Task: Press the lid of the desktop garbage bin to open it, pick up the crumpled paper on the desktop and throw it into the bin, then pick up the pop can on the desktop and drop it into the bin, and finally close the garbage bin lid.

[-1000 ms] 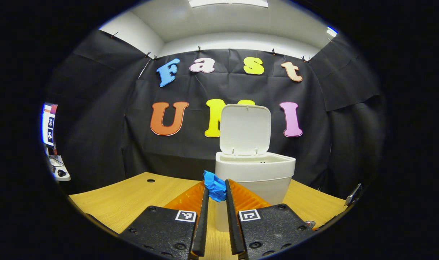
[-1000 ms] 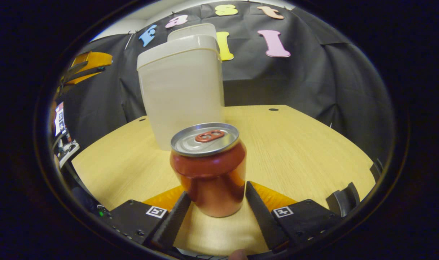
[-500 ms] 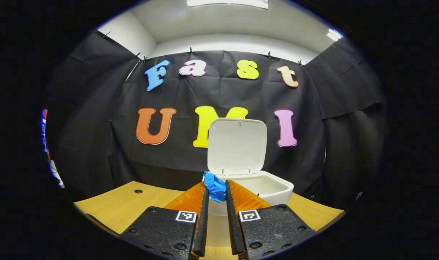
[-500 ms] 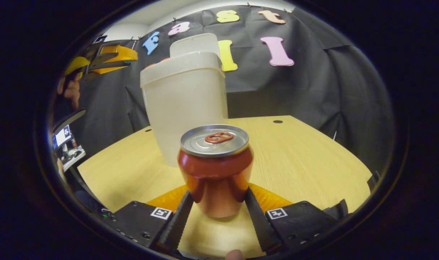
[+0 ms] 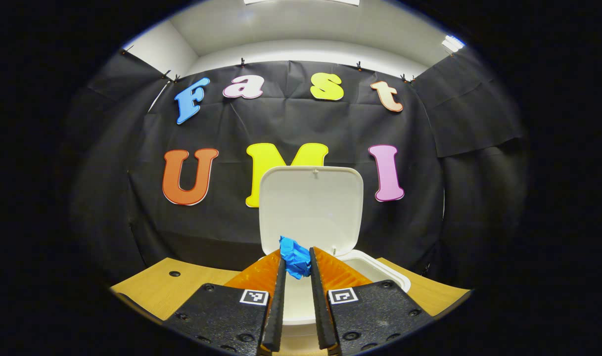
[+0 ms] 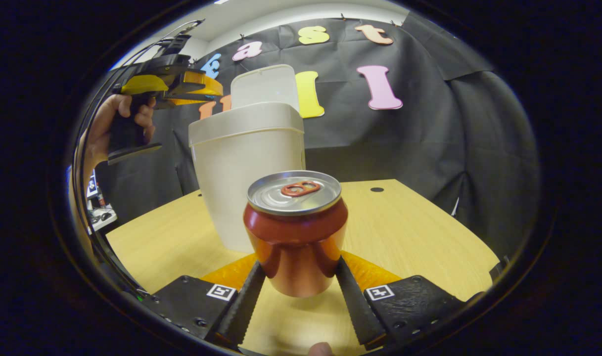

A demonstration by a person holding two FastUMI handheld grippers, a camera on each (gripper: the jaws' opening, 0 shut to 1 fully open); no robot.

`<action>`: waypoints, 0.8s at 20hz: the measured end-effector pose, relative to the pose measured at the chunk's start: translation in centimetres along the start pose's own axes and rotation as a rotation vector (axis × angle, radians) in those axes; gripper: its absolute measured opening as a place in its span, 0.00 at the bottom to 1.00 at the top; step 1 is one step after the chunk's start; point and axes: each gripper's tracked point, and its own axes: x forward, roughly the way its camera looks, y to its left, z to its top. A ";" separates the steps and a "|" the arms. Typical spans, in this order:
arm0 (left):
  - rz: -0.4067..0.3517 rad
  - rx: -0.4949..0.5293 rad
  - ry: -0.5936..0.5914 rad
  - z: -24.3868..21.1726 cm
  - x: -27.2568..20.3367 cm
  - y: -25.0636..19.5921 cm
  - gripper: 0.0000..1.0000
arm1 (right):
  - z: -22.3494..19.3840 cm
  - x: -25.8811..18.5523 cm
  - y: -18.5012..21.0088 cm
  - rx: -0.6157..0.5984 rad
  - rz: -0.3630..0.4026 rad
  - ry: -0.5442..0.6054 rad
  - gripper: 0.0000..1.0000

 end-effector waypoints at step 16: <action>0.002 -0.015 0.027 -0.8 -0.3 -0.2 0.97 | 0.2 -0.7 -1.0 0.017 -0.014 -0.007 0.80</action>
